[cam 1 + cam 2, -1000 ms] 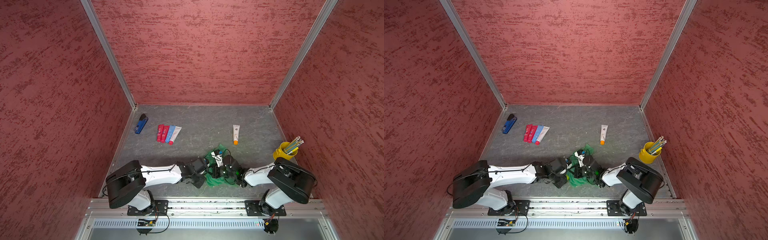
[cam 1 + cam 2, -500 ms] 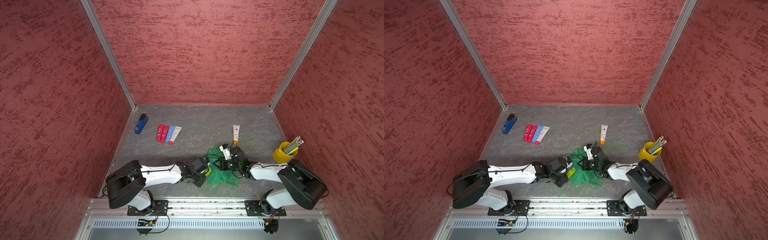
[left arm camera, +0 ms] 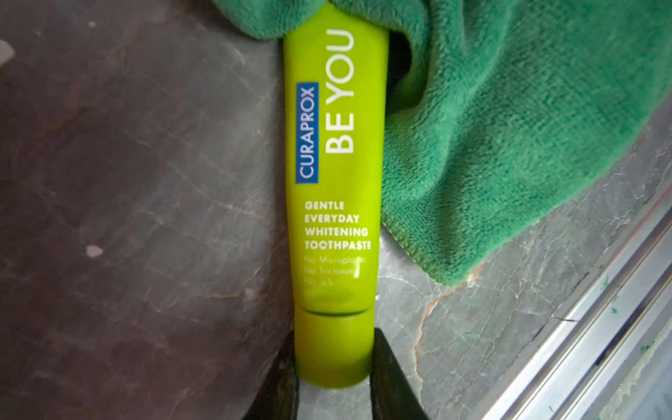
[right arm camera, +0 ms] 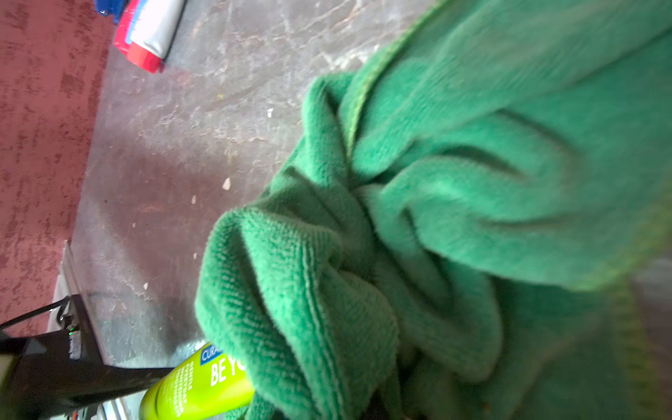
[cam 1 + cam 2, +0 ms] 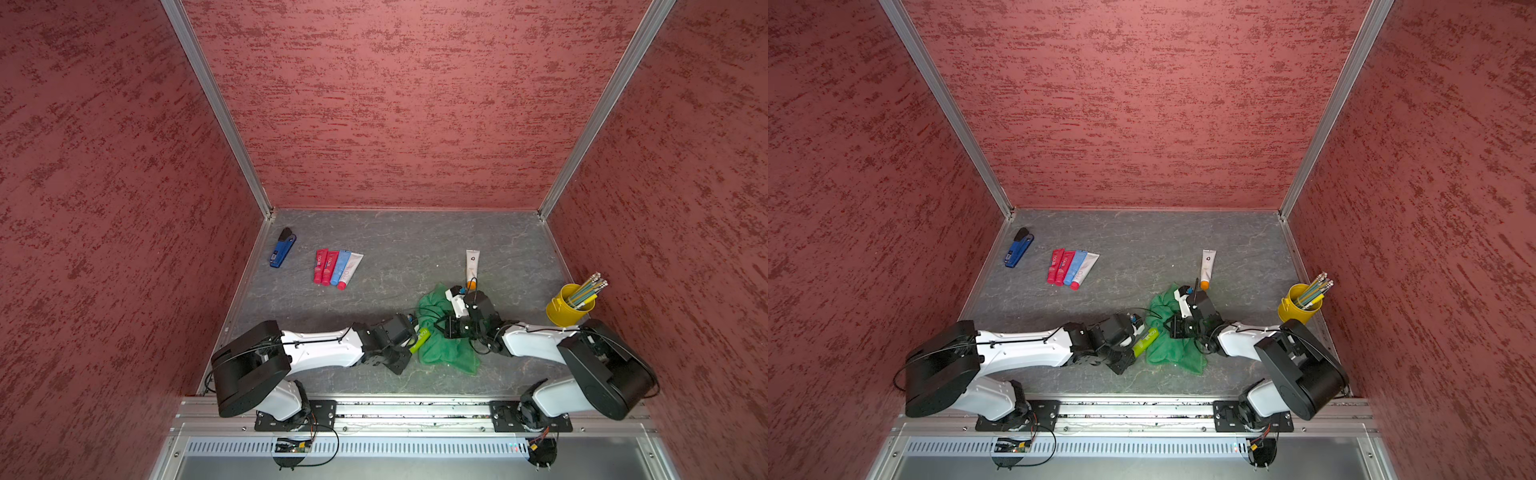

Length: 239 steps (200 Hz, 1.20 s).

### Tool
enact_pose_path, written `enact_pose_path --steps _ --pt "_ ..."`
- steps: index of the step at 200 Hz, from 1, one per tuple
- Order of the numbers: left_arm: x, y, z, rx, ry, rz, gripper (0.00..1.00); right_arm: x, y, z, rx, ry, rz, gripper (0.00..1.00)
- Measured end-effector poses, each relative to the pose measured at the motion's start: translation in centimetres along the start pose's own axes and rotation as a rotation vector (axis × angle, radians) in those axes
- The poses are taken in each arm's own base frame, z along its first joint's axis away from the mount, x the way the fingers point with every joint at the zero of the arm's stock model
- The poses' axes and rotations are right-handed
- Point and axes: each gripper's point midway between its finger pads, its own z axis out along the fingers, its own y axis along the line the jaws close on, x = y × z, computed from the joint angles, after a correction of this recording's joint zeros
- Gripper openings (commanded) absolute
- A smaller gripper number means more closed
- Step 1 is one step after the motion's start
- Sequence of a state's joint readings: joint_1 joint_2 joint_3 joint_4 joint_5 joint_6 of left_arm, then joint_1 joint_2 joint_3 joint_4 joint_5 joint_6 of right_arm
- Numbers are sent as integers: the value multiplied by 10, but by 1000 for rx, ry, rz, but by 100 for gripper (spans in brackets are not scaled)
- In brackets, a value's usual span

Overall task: Wipe the surface of the toothpaste tube
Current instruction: Wipe the dirt from the toothpaste tube.

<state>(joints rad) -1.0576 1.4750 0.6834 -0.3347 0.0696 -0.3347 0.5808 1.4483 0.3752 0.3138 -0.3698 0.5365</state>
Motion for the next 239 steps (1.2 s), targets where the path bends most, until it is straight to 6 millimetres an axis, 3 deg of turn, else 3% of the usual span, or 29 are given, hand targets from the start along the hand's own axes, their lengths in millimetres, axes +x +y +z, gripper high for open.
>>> enact_pose_path --steps 48,85,117,161,176,196,239 --pt "3 0 0 -1 11 2 0 33 52 9 -157 35 -33 0" --pt "4 1 -1 -2 15 -3 0 35 58 14 -181 34 -15 0" --pt "2 0 0 2 3 -2 0 24 45 9 -140 21 4 0" --pt "-4 3 -2 5 -26 -13 0 -10 -16 -18 65 -66 75 0" --pt "-4 5 -2 2 -27 -19 0 -19 -27 -25 121 -88 74 0" --pt "-5 6 -2 1 -28 -23 0 -24 -29 -25 139 -85 50 0" --pt "-5 7 -2 2 -27 -27 0 -13 -21 -11 107 -11 -2 0"
